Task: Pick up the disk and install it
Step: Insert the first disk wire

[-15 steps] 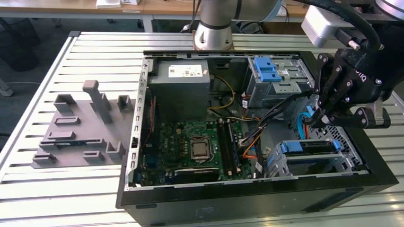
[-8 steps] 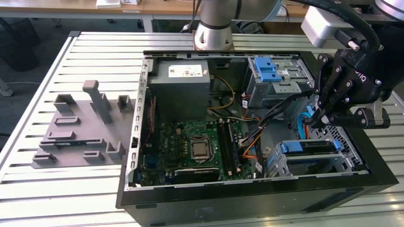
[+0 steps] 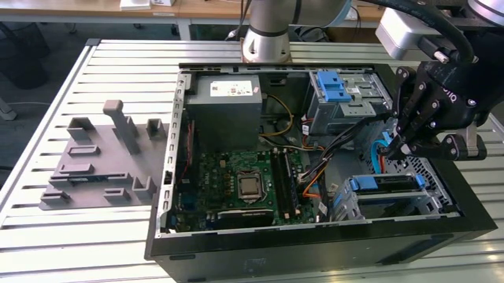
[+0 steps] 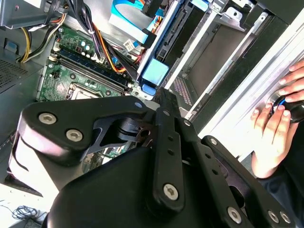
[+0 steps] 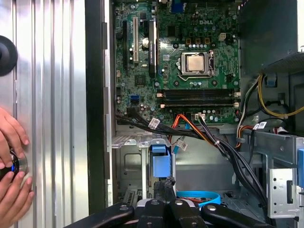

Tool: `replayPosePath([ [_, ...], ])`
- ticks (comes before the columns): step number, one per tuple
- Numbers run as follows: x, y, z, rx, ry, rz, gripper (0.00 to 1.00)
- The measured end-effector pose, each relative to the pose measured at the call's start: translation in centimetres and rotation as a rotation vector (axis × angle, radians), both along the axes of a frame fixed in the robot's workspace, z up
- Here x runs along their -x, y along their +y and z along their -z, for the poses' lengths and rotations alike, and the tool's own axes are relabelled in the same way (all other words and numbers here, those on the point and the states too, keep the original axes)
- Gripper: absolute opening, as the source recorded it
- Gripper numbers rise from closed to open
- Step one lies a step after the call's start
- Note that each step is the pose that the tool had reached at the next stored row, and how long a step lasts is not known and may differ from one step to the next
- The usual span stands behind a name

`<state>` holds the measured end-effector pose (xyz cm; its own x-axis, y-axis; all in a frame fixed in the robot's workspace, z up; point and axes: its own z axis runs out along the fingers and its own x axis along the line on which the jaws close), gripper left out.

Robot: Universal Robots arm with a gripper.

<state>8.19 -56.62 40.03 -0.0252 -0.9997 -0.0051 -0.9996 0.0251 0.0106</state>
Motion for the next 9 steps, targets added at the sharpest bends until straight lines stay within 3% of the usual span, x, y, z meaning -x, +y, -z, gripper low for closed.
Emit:
replayPosePath([
  [9,-1.32,0.00,0.10,-0.0001,0.0004,0.000,0.11],
])
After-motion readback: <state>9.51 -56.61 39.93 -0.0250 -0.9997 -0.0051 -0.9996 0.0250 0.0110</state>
